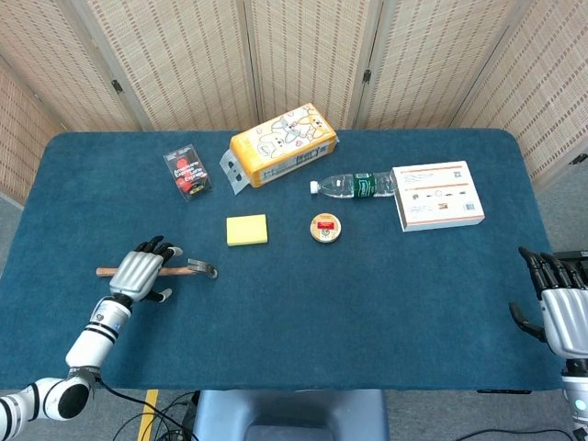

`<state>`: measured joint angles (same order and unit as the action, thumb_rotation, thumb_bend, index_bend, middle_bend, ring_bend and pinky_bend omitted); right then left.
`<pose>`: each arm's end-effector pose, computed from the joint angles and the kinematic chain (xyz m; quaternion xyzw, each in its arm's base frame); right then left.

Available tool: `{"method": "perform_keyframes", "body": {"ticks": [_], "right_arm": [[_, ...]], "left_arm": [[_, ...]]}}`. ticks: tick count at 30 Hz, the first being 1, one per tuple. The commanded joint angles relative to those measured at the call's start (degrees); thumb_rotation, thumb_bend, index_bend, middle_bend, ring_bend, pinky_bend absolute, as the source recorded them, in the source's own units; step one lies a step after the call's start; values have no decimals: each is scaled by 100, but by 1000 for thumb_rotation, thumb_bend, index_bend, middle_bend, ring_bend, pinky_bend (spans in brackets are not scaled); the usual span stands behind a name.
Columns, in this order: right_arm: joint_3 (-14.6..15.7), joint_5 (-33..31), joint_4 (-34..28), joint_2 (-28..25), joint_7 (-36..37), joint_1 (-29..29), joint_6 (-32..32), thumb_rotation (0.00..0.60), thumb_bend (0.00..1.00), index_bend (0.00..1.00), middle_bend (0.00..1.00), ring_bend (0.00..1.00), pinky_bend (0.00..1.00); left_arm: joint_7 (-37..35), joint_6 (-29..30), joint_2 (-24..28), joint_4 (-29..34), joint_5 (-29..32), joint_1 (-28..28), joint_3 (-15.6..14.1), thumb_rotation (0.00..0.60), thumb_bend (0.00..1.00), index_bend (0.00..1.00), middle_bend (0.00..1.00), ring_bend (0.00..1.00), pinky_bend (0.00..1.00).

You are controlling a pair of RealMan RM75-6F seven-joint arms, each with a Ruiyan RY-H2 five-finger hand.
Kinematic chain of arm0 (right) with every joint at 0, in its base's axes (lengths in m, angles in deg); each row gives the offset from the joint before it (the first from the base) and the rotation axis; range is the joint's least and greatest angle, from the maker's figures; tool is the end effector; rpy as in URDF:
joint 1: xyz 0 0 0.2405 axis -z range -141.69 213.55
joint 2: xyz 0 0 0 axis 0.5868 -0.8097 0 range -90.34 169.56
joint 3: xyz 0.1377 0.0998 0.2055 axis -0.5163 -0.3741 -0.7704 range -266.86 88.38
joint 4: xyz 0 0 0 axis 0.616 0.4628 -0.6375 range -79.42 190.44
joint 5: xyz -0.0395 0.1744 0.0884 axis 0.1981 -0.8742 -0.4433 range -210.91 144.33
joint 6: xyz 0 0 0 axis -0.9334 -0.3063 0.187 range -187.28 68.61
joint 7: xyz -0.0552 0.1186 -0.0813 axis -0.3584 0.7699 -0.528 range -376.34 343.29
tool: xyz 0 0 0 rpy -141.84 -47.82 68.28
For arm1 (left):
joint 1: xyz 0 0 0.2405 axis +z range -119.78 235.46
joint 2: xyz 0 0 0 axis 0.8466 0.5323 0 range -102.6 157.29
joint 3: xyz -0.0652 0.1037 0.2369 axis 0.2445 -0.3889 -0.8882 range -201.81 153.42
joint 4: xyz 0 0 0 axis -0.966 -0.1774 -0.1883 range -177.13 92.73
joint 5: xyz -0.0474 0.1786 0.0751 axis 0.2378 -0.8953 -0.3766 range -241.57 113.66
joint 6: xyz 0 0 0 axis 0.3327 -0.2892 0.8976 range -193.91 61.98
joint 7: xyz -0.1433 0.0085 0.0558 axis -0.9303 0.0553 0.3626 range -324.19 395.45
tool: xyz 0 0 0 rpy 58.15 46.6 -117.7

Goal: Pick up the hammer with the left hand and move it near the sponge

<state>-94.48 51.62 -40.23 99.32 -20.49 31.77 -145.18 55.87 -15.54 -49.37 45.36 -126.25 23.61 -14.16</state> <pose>-0.3094 -0.1946 0.2020 0.5924 -0.3526 0.3754 0.6196 -0.2338 0.3464 0.0526 -0.7311 -0.4012 -0.2837 0.4732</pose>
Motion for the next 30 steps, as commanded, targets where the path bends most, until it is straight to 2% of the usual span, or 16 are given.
{"method": "perform_keyframes", "body": {"ticks": [1, 12, 24, 30], "right_arm": [[3, -8, 12, 4, 6, -5, 15, 600, 244, 0, 180, 115, 177], [-8, -28, 34, 6, 17, -31, 51, 600, 244, 0, 191, 115, 177], [-11, -41, -18, -11, -61, -76, 113, 600, 244, 0, 196, 115, 177], [-9, -49, -36, -5, -78, -90, 133, 600, 244, 0, 200, 115, 177]], "left_arm": [[82, -139, -132, -139, 272, -141, -1, 600, 321, 262, 245, 88, 192], [126, -180, -378, -431, 593, -320, -122, 600, 459, 292, 310, 135, 192], [82, 25, -466, -472, 659, -316, -225, 600, 462, 291, 336, 257, 193], [-30, 56, -487, -497, 582, -306, -267, 600, 462, 318, 381, 319, 217]]}}
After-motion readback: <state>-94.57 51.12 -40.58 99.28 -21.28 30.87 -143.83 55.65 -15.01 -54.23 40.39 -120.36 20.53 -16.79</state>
